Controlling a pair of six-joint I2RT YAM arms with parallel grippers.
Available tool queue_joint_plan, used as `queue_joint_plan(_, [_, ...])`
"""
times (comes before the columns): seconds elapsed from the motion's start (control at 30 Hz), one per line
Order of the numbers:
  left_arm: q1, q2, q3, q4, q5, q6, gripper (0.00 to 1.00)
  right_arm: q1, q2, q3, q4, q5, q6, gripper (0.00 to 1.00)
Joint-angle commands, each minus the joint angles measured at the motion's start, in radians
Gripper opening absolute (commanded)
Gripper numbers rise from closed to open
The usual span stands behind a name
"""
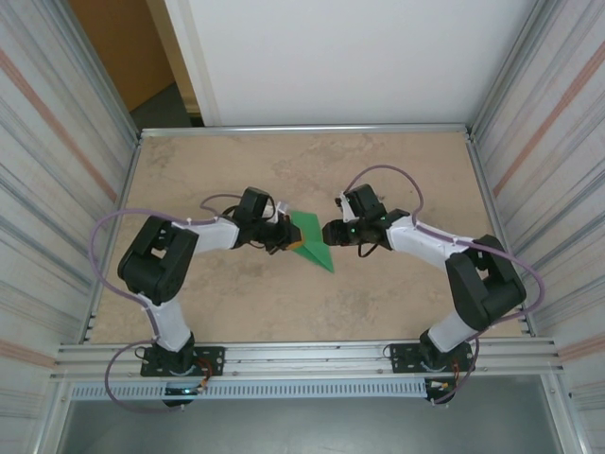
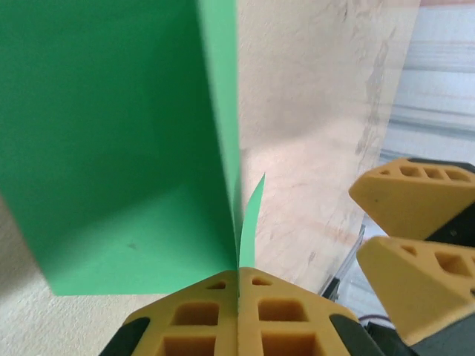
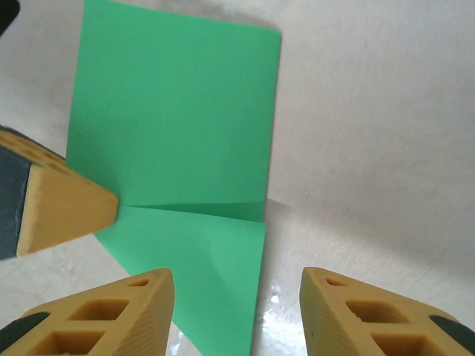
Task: Fold a paper plane with a square sheet of paper (pick it up from the middle)
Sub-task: Fourth fold the wing at the center of the table.
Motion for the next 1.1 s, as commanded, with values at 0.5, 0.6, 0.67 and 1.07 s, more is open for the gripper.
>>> queue_joint_plan(0.5, [-0.034,-0.012,0.117,-0.187,-0.119,-0.144,0.04,0.223,0.08,-0.067,0.176,0.24,-0.23,0.43])
queue_joint_plan(0.6, [-0.037,-0.004,0.126,-0.193,-0.11,-0.141,0.05,0.225,0.103,-0.063,0.187,0.24,-0.233,0.41])
queue_joint_plan(0.67, [-0.037,0.001,0.134,-0.201,-0.105,-0.14,0.05,0.228,0.115,-0.058,0.186,0.238,-0.235,0.4])
queue_joint_plan(1.07, [-0.04,0.007,0.139,-0.221,-0.102,-0.141,0.05,0.236,0.147,-0.059,0.198,0.271,-0.236,0.36])
